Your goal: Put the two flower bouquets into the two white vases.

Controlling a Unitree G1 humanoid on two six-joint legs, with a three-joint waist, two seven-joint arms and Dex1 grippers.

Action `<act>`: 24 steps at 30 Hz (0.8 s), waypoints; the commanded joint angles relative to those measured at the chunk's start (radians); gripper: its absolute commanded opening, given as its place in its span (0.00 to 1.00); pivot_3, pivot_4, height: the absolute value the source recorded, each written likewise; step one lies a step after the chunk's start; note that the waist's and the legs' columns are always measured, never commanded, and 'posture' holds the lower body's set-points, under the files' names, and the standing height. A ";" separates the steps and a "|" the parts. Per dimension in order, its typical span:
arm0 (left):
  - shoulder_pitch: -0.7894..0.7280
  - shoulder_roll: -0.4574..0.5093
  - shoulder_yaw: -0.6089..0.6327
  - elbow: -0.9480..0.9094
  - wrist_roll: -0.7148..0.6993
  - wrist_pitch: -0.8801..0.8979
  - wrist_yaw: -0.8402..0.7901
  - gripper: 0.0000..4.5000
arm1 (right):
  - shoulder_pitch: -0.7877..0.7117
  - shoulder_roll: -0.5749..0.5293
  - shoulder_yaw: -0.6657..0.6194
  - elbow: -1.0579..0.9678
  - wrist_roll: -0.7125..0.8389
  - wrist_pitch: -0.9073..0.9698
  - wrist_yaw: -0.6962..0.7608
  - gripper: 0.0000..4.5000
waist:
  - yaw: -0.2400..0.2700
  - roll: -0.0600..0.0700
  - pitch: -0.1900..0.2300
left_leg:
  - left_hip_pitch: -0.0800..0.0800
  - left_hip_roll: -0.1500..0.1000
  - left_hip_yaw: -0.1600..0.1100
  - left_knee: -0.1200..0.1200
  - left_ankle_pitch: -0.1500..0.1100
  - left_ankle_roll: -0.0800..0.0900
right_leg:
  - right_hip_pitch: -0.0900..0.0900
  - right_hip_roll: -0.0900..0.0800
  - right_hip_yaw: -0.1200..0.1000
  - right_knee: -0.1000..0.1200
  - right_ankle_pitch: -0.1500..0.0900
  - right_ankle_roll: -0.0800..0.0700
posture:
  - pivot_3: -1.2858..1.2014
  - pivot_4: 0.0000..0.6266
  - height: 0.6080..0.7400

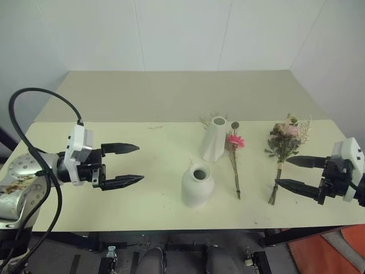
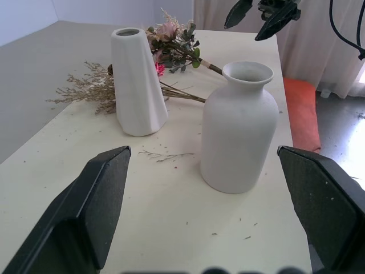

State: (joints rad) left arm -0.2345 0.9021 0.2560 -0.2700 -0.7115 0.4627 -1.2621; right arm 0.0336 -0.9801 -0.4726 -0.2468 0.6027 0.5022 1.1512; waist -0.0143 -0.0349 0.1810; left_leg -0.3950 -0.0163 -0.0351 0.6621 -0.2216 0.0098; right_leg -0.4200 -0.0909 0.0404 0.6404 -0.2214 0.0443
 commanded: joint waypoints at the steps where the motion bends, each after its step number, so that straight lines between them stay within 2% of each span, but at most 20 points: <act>1: -0.023 0.014 0.014 -0.004 -0.014 -0.002 -0.011 1.00 | -0.002 -0.007 -0.027 -0.010 0.000 -0.028 0.005 1.00 | 0.000 0.000 0.000 | 0.000 0.000 0.000 0.000 0.000 0.000 | 0.000 0.000 0.000 0.000 0.000 0.000 | 0.52 0.24 1.00; 8: -0.033 0.013 0.009 -0.003 -0.014 0.001 -0.015 1.00 | -0.013 -0.021 -0.025 -0.004 0.003 0.001 -0.010 1.00 | 0.000 0.000 0.000 | 0.000 0.000 0.000 0.000 0.000 0.000 | 0.000 0.000 0.000 0.000 0.000 0.000 | 0.52 0.24 1.00; 11: -0.051 0.011 0.000 0.012 -0.008 -0.002 -0.019 1.00 | -0.065 -0.074 0.025 0.005 -0.039 0.126 -0.114 1.00 | -0.001 0.000 0.000 | 0.000 0.000 0.000 0.000 0.000 0.000 | 0.000 0.000 0.001 0.000 0.000 0.000 | 0.52 0.24 1.00; 13: -0.060 0.011 -0.006 0.019 -0.005 -0.005 -0.026 1.00 | -0.122 -0.125 0.065 0.009 -0.022 0.284 -0.174 1.00 | -0.003 0.000 0.000 | 0.000 0.000 0.001 0.000 0.000 0.000 | 0.000 0.000 0.001 0.000 0.000 0.000 | 0.52 0.24 1.00; 18: -0.076 0.012 -0.015 0.032 -0.002 -0.008 -0.035 1.00 | -0.347 -0.197 0.183 0.036 0.070 0.686 -0.264 1.00 | -0.004 0.000 0.000 | 0.000 0.001 0.001 0.000 0.000 0.000 | -0.001 0.001 0.001 0.000 0.000 -0.001 | 0.52 0.24 1.00; 21: -0.087 0.012 -0.019 0.040 -0.004 -0.009 -0.043 1.00 | -0.584 -0.186 0.353 0.149 0.032 0.948 -0.344 1.00 | -0.007 0.000 0.000 | -0.001 0.000 0.002 0.000 0.000 0.000 | -0.002 0.000 0.001 -0.001 0.001 -0.001 | 0.52 0.24 1.00; 24: -0.099 0.010 -0.029 0.049 -0.002 -0.013 -0.052 1.00 | -0.756 -0.149 0.505 0.288 -0.023 1.071 -0.388 1.00 | -0.006 0.000 0.000 | -0.002 0.001 0.002 0.000 0.000 0.000 | -0.003 0.000 0.001 -0.001 0.001 -0.001 | 0.52 0.24 1.00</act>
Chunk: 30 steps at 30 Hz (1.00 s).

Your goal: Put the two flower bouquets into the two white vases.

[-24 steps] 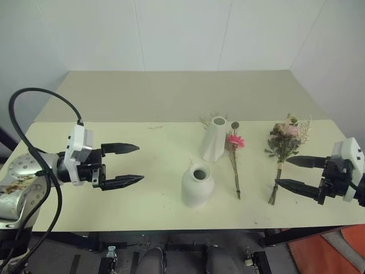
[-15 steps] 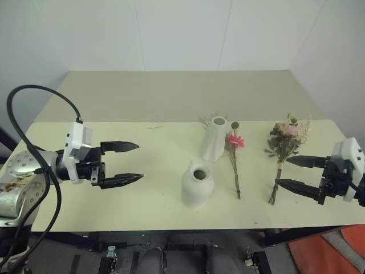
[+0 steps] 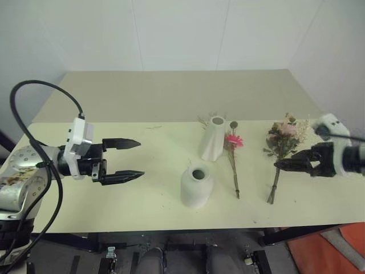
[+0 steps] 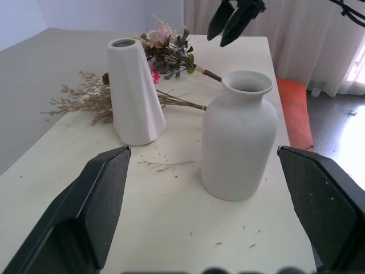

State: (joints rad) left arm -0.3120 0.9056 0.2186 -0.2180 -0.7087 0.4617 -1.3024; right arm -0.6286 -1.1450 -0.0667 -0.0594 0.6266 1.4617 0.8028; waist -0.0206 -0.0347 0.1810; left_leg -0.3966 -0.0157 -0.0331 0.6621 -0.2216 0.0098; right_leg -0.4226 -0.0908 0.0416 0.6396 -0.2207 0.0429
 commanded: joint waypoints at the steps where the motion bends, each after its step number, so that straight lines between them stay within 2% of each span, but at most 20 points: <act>1: -0.027 0.006 0.004 0.001 -0.004 -0.014 -0.017 1.00 | -0.143 0.034 0.153 0.157 -0.061 0.133 -0.043 1.00 | 0.000 0.000 0.000 | -0.001 0.000 0.000 0.000 0.000 0.000 | -0.001 0.000 0.000 0.000 0.000 0.000 | 0.52 0.24 1.00; 4: -0.041 0.001 -0.007 0.010 0.000 -0.021 -0.027 1.00 | -0.260 0.112 0.284 0.342 -0.143 0.132 -0.086 1.00 | -0.001 0.000 0.000 | -0.002 -0.001 0.000 0.000 0.000 0.000 | -0.001 0.000 0.000 -0.001 0.000 0.000 | 0.52 0.24 1.00; 7: -0.051 -0.003 -0.013 0.016 0.005 -0.024 -0.030 1.00 | -0.333 0.180 0.366 0.518 -0.235 0.051 -0.114 1.00 | 0.000 0.000 0.000 | -0.004 -0.002 0.000 0.000 0.000 0.000 | -0.002 -0.001 0.000 -0.002 0.000 0.000 | 0.52 0.24 1.00; 12: -0.047 0.000 -0.006 0.012 0.004 -0.026 -0.031 1.00 | -0.421 0.266 0.408 0.748 -0.343 -0.077 -0.123 1.00 | -0.002 0.000 0.000 | -0.004 -0.002 0.000 0.000 0.000 0.000 | -0.002 -0.001 0.000 -0.002 0.001 0.001 | 0.52 0.24 1.00; 15: -0.038 0.003 0.003 0.004 0.000 -0.024 -0.028 1.00 | -0.446 0.290 0.405 0.811 -0.385 -0.138 -0.112 0.87 | -0.002 0.000 0.000 | -0.004 -0.002 0.000 0.000 0.000 0.000 | -0.002 -0.001 -0.001 -0.003 0.001 0.001 | 0.52 0.24 1.00; 23: -0.022 0.005 0.013 -0.009 -0.001 -0.022 -0.019 1.00 | -0.450 0.293 0.326 0.814 -0.422 -0.207 -0.084 0.28 | -0.017 0.000 0.000 | -0.004 -0.002 0.000 0.000 0.000 0.000 | -0.002 -0.001 0.000 -0.002 0.001 0.001 | 0.52 0.24 1.00; 26: -0.020 0.006 0.013 -0.008 -0.001 -0.022 -0.019 1.00 | -0.432 0.288 0.233 0.771 -0.409 -0.230 -0.119 0.06 | -0.021 0.000 0.000 | -0.004 -0.002 0.000 0.000 0.000 0.000 | -0.002 -0.001 0.000 -0.002 0.001 0.001 | 0.52 0.24 1.00; 30: -0.023 0.007 0.012 -0.004 -0.001 -0.021 -0.021 1.00 | -0.402 0.305 0.004 0.691 -0.362 -0.311 -0.219 0.05 | -0.022 0.000 0.000 | -0.004 -0.002 0.000 0.000 0.000 0.000 | -0.003 -0.001 0.000 -0.001 0.001 0.001 | 0.52 0.24 1.00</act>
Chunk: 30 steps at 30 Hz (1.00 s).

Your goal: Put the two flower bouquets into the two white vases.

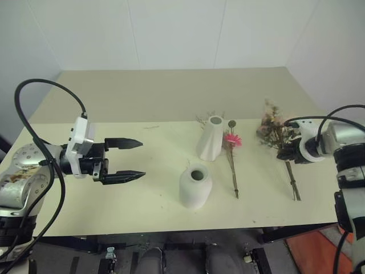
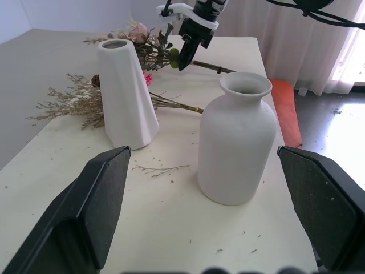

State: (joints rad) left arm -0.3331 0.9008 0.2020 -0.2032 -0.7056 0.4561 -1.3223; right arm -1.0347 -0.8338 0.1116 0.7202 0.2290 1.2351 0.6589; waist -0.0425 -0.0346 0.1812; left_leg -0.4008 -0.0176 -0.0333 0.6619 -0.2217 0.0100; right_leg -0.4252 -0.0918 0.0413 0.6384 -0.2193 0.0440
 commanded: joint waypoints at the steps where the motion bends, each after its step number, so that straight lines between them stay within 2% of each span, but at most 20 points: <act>1: -0.007 0.012 0.028 -0.016 -0.005 -0.014 -0.002 1.00 | 0.026 0.004 -0.255 -0.138 0.060 -0.147 -0.099 0.05 | 0.000 0.000 0.000 | 0.000 0.000 0.000 0.000 0.000 0.000 | 0.000 0.000 0.000 0.000 0.000 0.000 | 0.52 0.24 1.00; 4: -0.024 0.013 0.025 -0.003 -0.009 -0.008 -0.005 1.00 | 0.100 0.043 -0.401 -0.302 0.116 -0.306 -0.108 0.05 | 0.000 0.000 0.000 | 0.000 0.000 0.000 0.000 0.000 0.000 | 0.000 0.000 0.000 0.000 0.000 0.000 | 0.52 0.24 1.00; 7: -0.044 0.017 0.018 0.020 -0.002 -0.013 -0.018 1.00 | 0.120 0.110 -0.497 -0.438 0.188 -0.378 -0.114 0.05 | -0.004 0.000 0.000 | 0.001 0.000 0.000 -0.001 0.000 0.000 | 0.000 0.000 0.001 0.001 0.000 0.000 | 0.52 0.24 1.00; 12: -0.097 0.013 0.006 0.061 0.007 -0.017 -0.032 1.00 | 0.114 0.215 -0.516 -0.656 0.317 -0.386 -0.089 0.05 | -0.004 0.001 0.000 | 0.002 0.001 0.000 -0.001 0.000 0.000 | 0.000 0.000 0.001 0.002 0.000 0.000 | 0.52 0.24 1.00; 17: -0.113 0.008 0.012 0.063 -0.002 -0.010 -0.028 1.00 | 0.132 0.298 -0.478 -0.838 0.399 -0.421 -0.072 0.05 | -0.001 0.001 0.001 | 0.001 0.000 -0.001 -0.001 0.000 0.000 | 0.000 0.000 0.000 0.002 0.000 0.000 | 0.52 0.24 1.00; 23: -0.130 -0.001 0.015 0.044 -0.010 0.075 0.090 1.00 | 0.098 0.361 -0.451 -0.859 0.441 -0.459 -0.087 0.05 | 0.001 0.001 0.001 | 0.002 0.000 -0.002 -0.001 0.000 0.000 | 0.000 0.000 0.000 0.003 0.000 0.000 | 0.52 0.24 1.00; 30: -0.135 0.003 0.019 0.023 -0.025 0.122 0.134 1.00 | 0.076 0.395 -0.405 -0.792 0.423 -0.532 -0.088 0.05 | -0.001 0.001 0.001 | 0.001 0.000 -0.002 -0.001 0.000 0.000 | 0.000 0.000 0.000 0.003 0.000 0.000 | 0.52 0.24 1.00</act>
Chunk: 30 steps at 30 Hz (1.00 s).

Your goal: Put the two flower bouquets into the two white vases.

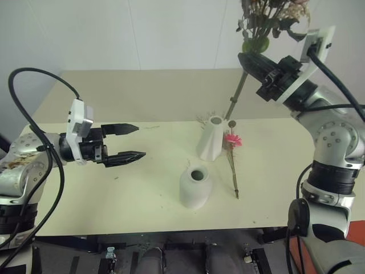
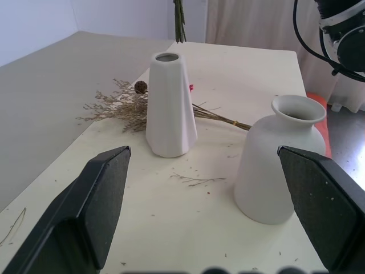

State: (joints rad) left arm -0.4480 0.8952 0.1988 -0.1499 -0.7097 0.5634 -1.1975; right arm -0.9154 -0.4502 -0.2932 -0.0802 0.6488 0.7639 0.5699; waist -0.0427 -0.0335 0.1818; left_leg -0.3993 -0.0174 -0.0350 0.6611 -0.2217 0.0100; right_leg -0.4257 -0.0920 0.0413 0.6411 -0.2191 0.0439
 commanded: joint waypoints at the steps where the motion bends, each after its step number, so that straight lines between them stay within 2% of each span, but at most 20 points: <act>1: -0.020 0.010 0.023 -0.030 -0.021 0.016 0.007 1.00 | -0.047 0.021 0.011 0.023 -0.007 -0.080 0.000 0.05 | -0.003 0.000 0.000 | 0.000 0.000 0.000 0.000 0.000 0.000 | 0.000 0.000 0.000 0.000 0.000 0.000 | 0.52 0.24 1.00; 11: 0.008 0.014 0.044 -0.058 -0.027 0.021 0.008 1.00 | -0.073 0.071 0.059 0.106 -0.038 -0.148 -0.017 0.05 | -0.001 0.000 0.000 | 0.000 0.000 0.000 0.000 0.000 0.000 | -0.001 0.000 0.000 0.000 0.000 0.000 | 0.52 0.24 1.00; 30: 0.024 0.019 0.056 -0.070 -0.024 0.021 0.007 1.00 | 0.014 0.048 0.087 0.055 -0.041 -0.149 0.005 0.05 | -0.002 0.000 0.000 | 0.000 0.000 0.000 0.000 0.000 0.000 | 0.000 0.000 0.000 0.000 0.000 0.000 | 0.52 0.24 1.00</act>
State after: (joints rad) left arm -0.4146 0.8995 0.2216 -0.2003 -0.7163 0.5897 -1.1889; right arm -0.8893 -0.3914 -0.2001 0.0287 0.6027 0.6395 0.5677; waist -0.0445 -0.0332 0.1820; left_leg -0.3991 -0.0172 -0.0351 0.6608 -0.2217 0.0100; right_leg -0.4262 -0.0917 0.0413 0.6414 -0.2189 0.0436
